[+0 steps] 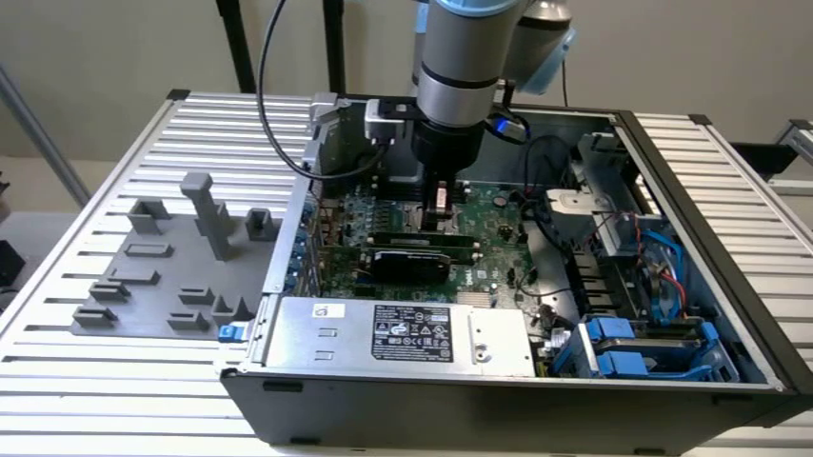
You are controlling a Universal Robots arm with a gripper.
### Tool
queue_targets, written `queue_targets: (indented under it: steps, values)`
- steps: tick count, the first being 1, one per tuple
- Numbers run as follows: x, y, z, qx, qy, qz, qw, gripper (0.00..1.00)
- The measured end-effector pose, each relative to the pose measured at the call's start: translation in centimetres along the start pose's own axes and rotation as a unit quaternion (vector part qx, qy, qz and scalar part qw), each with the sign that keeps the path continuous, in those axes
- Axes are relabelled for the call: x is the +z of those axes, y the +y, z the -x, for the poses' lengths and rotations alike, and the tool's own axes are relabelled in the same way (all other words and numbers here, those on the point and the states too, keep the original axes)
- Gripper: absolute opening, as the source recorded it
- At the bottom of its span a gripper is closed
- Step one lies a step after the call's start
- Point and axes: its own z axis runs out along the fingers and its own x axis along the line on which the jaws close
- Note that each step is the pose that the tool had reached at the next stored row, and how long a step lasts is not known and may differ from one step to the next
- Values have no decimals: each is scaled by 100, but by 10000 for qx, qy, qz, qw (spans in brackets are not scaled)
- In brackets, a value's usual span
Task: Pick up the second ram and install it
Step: 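Press down the second ram until it locks into place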
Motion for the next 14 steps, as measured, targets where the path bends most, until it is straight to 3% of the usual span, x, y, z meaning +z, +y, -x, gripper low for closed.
queue_targets:
  steps: [14]
  values:
    - [0,0,0,0,-6,0,10000,0]
